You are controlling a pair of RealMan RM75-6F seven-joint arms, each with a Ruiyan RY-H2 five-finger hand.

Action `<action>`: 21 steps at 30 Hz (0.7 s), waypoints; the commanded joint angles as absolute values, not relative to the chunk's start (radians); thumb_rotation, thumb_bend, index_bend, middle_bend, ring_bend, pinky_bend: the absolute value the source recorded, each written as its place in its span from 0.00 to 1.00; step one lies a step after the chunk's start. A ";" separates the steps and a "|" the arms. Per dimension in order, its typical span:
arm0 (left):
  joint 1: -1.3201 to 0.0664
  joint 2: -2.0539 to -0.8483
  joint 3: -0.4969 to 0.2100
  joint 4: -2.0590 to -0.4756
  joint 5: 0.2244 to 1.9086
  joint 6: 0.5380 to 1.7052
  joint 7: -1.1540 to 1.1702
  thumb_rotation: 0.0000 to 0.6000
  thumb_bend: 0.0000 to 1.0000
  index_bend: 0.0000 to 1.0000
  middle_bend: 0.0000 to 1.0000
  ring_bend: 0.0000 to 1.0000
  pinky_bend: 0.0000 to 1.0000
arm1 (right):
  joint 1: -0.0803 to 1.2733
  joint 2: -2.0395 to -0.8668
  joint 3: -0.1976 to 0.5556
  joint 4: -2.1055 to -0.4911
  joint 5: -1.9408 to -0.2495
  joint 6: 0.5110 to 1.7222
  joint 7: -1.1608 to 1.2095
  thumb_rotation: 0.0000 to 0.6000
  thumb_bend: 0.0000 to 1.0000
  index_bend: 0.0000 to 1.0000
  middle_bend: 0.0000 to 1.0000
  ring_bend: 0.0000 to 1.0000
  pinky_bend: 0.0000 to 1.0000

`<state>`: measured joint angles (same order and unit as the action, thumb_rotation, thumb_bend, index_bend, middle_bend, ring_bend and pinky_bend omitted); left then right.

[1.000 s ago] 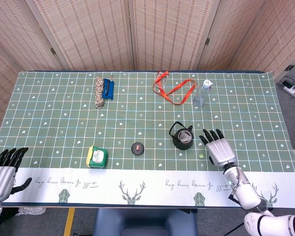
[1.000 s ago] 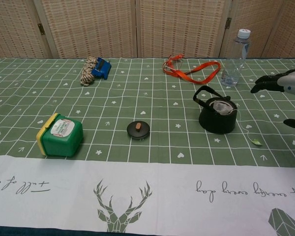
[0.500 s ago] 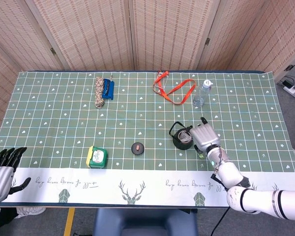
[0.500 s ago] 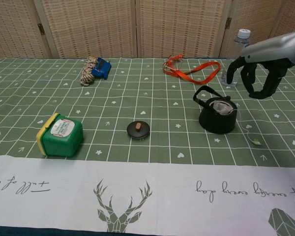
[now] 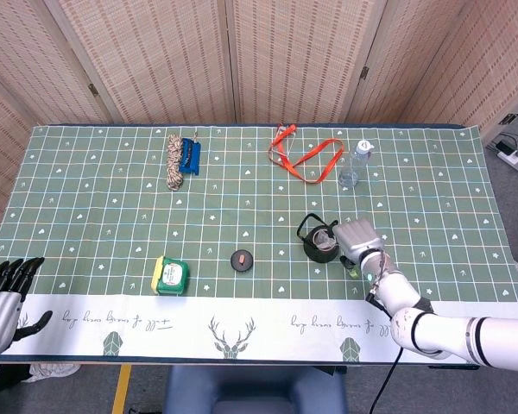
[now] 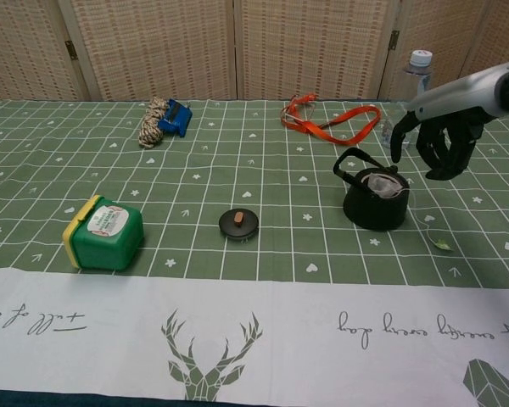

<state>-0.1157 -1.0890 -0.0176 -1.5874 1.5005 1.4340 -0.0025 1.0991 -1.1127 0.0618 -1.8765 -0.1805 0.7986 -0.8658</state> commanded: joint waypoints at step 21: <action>-0.109 -1.086 -0.020 -1.579 1.510 1.452 -0.030 1.00 0.24 0.00 0.06 0.03 0.02 | 1.268 -1.155 -0.103 -1.704 -0.070 0.567 -0.665 1.00 0.44 0.23 0.71 0.55 0.74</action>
<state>-0.1091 -1.0858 -0.0203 -1.5793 1.5103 1.4525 -0.0296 1.2625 -1.1514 -0.0961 -1.7089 -0.0745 0.5714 -0.6713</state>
